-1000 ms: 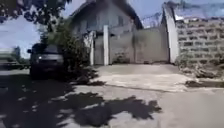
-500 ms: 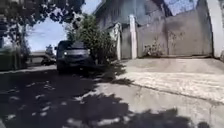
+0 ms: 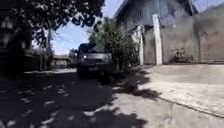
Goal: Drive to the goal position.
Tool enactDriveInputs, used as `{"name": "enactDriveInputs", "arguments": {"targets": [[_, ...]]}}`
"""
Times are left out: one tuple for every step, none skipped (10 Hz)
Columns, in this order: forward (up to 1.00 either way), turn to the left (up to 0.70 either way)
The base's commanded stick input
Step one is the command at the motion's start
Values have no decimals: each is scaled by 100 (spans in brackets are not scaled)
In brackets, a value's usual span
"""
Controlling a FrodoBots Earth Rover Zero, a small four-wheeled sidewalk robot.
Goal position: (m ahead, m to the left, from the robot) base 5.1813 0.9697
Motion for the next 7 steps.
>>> {"name": "enactDriveInputs", "arguments": {"targets": [[100,43],[100,43],[100,43],[100,43],[100,43],[100,43],[100,43]]}}
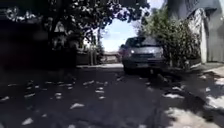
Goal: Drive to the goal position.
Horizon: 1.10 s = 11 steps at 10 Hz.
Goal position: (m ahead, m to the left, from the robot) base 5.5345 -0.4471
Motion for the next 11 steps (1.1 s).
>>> {"name": "enactDriveInputs", "arguments": {"targets": [[100,24],[100,8],[100,3],[100,3],[100,3],[100,3],[100,3],[100,3],[100,3],[100,3],[100,-25]]}}
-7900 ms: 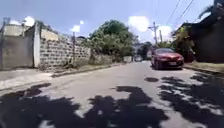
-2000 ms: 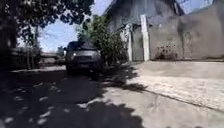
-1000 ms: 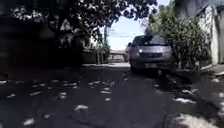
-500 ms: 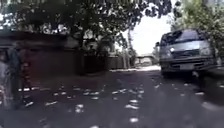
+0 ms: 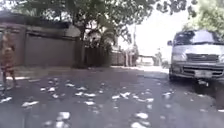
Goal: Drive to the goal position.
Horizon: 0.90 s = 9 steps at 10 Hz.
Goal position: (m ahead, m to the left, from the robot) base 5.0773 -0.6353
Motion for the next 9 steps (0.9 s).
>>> {"name": "enactDriveInputs", "arguments": {"targets": [[100,-37],[100,-31],[100,-10],[100,-20],[100,-18],[100,3],[100,3],[100,3],[100,3]]}}
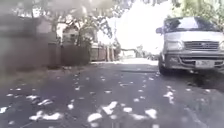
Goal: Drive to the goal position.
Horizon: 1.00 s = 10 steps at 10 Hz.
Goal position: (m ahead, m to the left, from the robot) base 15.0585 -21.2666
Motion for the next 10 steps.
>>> {"name": "enactDriveInputs", "arguments": {"targets": [[100,3],[100,3],[100,3],[100,3],[100,3],[100,3],[100,-19],[100,-37],[100,-37],[100,-37]]}}
